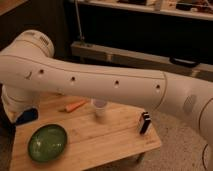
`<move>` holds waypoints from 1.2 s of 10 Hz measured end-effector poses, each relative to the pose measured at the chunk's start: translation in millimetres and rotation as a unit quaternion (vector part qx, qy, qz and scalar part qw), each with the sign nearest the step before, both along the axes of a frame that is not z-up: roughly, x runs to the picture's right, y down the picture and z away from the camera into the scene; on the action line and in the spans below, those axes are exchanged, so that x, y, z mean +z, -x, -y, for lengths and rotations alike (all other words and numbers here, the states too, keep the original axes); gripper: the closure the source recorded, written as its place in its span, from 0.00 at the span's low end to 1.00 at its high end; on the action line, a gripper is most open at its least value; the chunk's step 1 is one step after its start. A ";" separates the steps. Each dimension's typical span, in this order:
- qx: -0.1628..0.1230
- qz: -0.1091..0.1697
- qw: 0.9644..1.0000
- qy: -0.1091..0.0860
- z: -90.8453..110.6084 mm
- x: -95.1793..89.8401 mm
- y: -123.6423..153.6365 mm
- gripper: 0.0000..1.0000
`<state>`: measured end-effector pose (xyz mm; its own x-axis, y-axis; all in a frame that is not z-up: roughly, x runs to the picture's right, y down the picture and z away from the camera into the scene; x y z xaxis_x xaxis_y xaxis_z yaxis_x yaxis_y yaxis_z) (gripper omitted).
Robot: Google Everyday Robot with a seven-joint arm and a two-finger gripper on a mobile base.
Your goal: Place the white sponge in the ceramic bowl
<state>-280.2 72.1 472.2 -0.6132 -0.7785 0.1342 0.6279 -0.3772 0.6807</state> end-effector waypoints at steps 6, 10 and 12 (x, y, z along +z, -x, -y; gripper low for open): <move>-0.019 -0.009 1.000 0.021 -25.9 37.0 19.4 0.81; -0.044 -0.016 0.998 0.032 -45.9 65.5 32.6 0.81; -0.053 -0.020 0.998 0.035 -55.6 77.1 35.7 0.81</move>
<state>-315.9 127.7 549.3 -0.6840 -0.6978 0.2127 0.6151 -0.3949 0.6825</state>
